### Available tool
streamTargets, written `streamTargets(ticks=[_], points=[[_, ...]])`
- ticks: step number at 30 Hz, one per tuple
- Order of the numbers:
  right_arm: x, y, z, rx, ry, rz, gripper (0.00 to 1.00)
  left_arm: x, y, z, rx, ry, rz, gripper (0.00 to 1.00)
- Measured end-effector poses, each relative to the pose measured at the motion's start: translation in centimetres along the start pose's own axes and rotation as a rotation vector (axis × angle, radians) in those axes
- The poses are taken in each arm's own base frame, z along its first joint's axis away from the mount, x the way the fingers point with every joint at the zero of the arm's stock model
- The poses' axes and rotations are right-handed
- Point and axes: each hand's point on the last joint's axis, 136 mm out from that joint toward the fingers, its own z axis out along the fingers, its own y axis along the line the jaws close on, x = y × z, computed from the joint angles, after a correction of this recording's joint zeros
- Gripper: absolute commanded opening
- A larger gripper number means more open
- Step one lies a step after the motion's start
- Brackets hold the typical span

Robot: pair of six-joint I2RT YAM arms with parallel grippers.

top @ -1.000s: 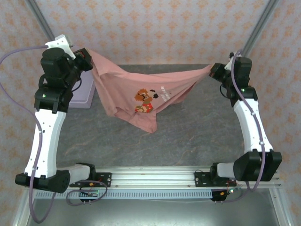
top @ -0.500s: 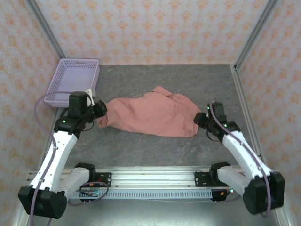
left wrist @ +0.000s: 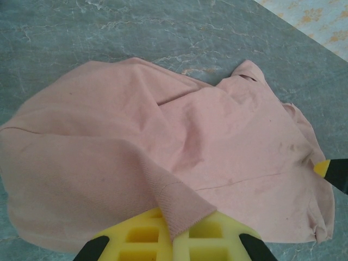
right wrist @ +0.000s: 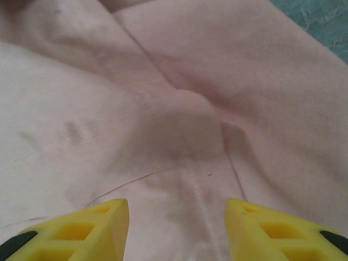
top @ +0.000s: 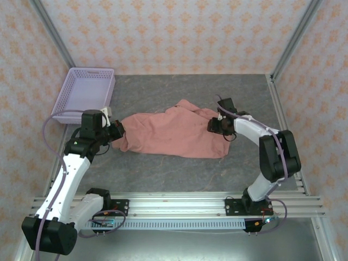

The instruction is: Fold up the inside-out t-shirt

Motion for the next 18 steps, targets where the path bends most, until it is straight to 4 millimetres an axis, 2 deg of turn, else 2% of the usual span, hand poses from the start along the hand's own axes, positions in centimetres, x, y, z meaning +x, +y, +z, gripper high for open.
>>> streamTargets(ticks=[4,8,18], points=[[-0.1,-1.5,1.0,0.008,0.032,0.038,0.5,0.0,0.0,0.2,-0.001,0.002,0.0,0.0],[-0.8,-0.9,2.0,-0.013,0.051,0.031,0.49,-0.2,0.0,0.2,0.002,-0.002,0.001,0.0],[-0.5,-0.3,3.2,-0.045,0.09,0.032,0.44,-0.2,-0.1,0.3,0.004,-0.001,0.001,0.0]])
